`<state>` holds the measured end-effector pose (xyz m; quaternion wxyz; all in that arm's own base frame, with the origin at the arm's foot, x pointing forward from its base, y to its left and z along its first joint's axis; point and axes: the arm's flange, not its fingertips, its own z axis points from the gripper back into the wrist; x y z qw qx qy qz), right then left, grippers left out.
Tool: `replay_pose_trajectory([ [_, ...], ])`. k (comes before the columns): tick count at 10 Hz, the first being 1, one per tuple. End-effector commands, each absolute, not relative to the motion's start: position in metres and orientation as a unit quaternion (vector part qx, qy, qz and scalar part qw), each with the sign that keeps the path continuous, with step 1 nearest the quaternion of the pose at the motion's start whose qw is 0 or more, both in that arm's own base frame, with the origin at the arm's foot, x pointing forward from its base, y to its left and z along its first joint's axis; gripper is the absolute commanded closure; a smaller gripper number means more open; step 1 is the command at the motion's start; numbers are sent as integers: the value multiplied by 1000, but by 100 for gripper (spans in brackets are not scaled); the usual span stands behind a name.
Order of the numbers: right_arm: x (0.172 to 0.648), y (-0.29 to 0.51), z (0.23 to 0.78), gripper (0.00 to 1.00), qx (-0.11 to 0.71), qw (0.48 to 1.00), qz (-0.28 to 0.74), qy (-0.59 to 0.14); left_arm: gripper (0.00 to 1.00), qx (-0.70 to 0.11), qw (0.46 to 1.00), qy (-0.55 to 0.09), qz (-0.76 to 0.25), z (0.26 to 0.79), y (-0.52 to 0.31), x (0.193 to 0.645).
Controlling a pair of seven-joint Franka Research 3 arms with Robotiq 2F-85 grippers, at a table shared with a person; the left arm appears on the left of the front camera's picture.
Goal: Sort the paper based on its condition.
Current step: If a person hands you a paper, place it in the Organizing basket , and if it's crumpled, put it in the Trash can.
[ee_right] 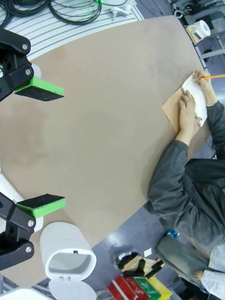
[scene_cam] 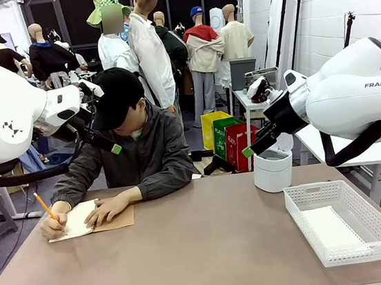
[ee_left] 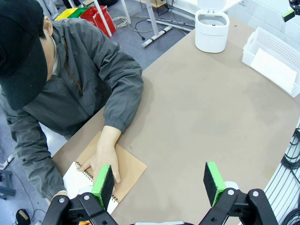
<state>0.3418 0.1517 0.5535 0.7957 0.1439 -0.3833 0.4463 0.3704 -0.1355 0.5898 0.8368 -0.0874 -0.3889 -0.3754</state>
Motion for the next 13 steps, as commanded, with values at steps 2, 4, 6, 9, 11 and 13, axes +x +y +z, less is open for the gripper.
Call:
replay_pose_trajectory([
  [2, 343, 151, 551, 0, 150, 795, 447, -382, 0, -89, 840, -388, -369, 590, -135, 370],
  [4, 343, 151, 551, 0, 150, 795, 447, -382, 0, -89, 840, -388, -369, 590, -135, 370],
  [6, 343, 151, 551, 0, 150, 795, 447, -382, 0, -89, 840, -388, -369, 590, -135, 370],
  [9, 343, 151, 551, 0, 150, 795, 447, -382, 0, -89, 840, -388, -369, 590, -135, 370],
  [11, 343, 151, 551, 0, 150, 795, 447, -382, 0, -89, 840, -388, -369, 590, -135, 370],
  [13, 343, 151, 551, 0, 150, 795, 447, -382, 0, -89, 840, -388, -369, 590, -135, 370],
])
